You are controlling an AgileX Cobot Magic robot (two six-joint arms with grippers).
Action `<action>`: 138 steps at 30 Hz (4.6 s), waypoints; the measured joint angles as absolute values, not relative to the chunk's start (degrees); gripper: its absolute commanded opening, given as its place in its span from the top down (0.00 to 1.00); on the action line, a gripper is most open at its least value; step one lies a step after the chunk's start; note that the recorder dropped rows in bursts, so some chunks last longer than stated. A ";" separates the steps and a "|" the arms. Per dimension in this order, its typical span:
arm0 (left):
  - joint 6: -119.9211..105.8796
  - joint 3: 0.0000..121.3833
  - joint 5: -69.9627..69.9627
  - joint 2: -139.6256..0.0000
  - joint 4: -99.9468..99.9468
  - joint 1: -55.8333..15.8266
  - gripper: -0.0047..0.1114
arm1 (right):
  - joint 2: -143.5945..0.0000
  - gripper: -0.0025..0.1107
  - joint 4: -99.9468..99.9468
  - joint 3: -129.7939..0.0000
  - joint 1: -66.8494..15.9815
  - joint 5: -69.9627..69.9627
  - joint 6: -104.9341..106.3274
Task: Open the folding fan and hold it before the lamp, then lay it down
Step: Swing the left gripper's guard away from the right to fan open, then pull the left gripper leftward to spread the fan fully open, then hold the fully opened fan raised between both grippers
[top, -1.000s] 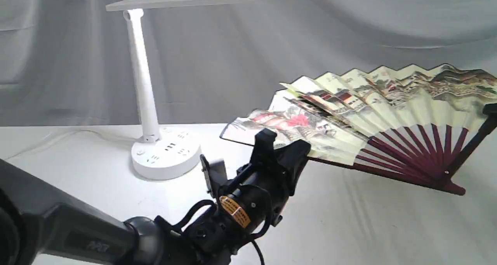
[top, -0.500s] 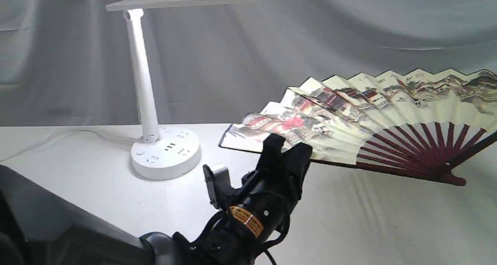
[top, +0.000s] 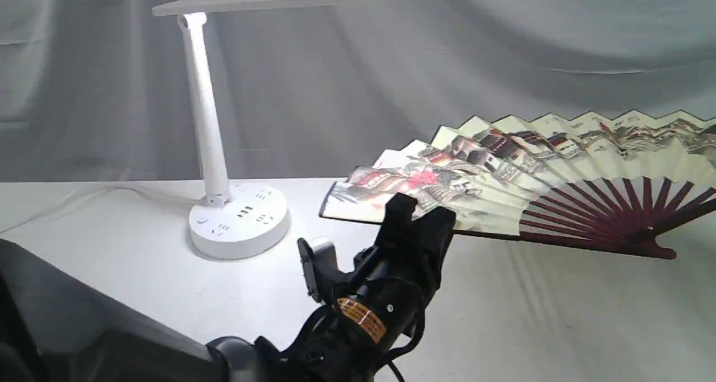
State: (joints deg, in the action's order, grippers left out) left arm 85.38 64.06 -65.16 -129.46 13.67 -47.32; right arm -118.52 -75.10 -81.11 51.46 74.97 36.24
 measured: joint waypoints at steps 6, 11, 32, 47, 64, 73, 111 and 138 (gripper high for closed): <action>83.25 64.28 -64.80 -129.46 12.90 -47.97 0.96 | -118.52 0.98 -74.46 -80.65 53.32 74.97 36.25; 82.48 64.28 -64.69 -129.46 12.90 -48.05 0.96 | -118.52 0.98 -74.76 -79.92 53.58 74.97 36.00; 81.41 61.56 -64.70 -126.12 21.54 -47.37 0.96 | -115.28 0.98 -84.28 -72.18 48.70 73.45 41.85; 81.19 48.55 -65.12 -116.01 27.52 -47.01 0.96 | -113.97 0.98 -86.75 -69.04 41.06 72.60 42.63; 78.23 37.60 -64.93 -104.09 34.97 -47.01 0.96 | -106.44 0.98 -91.20 -60.69 35.36 73.38 45.34; 77.60 34.40 -65.78 -99.76 39.02 -43.25 0.96 | -104.23 0.98 -97.94 -60.70 26.46 71.05 46.33; 75.92 28.46 -63.49 -88.87 30.11 -29.37 0.96 | -103.22 0.98 -101.59 -61.06 12.00 61.95 45.71; 76.83 30.28 -64.76 -88.42 32.17 -29.37 0.96 | -100.31 0.98 -101.59 -66.48 11.31 58.36 39.78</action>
State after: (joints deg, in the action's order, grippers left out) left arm 76.83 30.28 -64.76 -88.42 32.17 -29.37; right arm -100.31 -101.59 -66.48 11.31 58.36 39.78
